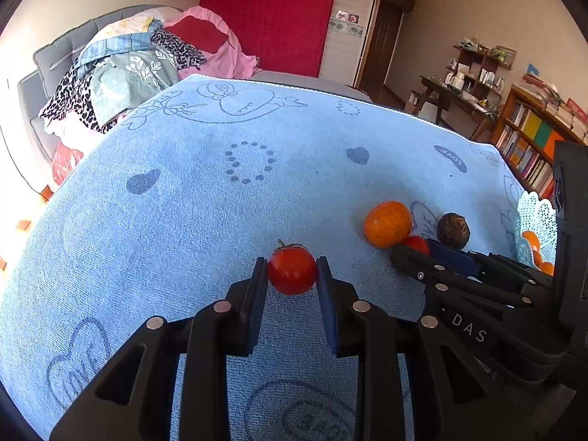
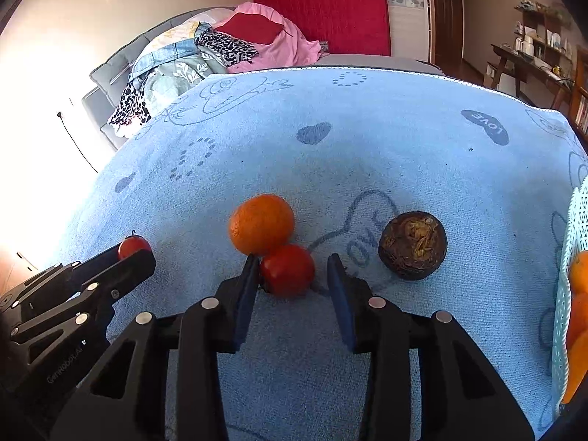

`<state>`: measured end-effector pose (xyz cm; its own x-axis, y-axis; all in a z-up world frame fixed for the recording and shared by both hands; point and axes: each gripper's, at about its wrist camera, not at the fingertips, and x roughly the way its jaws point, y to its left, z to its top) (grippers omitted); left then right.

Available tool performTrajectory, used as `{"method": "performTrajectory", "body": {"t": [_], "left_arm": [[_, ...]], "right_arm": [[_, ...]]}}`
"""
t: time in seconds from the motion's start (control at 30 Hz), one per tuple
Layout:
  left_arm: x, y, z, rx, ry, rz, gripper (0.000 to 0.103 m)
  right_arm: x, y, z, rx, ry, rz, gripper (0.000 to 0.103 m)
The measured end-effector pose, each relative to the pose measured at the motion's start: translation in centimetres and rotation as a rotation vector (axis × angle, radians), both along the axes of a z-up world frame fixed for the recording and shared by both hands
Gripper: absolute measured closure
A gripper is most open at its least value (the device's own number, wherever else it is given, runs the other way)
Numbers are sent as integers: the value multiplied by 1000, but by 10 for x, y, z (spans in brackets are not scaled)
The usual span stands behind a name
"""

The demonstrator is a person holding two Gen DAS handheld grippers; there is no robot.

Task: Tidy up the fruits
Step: 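Close the right tool on the other red tomato while the left tool holds its red tomato, then carry the red tomato into the basket and open the right tool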

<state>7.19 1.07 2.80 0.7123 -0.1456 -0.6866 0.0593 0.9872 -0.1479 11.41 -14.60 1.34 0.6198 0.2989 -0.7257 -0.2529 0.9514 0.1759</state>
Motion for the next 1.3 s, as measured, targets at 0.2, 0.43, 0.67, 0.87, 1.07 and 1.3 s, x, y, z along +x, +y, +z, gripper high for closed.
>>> {"method": "performTrajectory", "body": {"t": [0.2,0.43,0.67,0.87,1.07,1.3], "left_arm": [[0,1,-1,1,-2,-1,76],[-2,-1,-1,6,-12,-10,76],[-5,-3,1,2,-31,-27,76],[-9,-8,4,-3,-40,-48,76],[-12,-15,6,-22,-33,-80,76],[-20,-29,12,-15,-36,-125,76]], "right_arm": [[-8,-2,1,10,1,-4,74],[-27,-16,8,43,0,-40,74],[-52,-30,15,81,-5,-79,74],[-71,-40,21,100,-16,-108,74],[-85,-48,28,109,-29,-132,74],[-101,-64,36,125,-46,-169,74]]}}
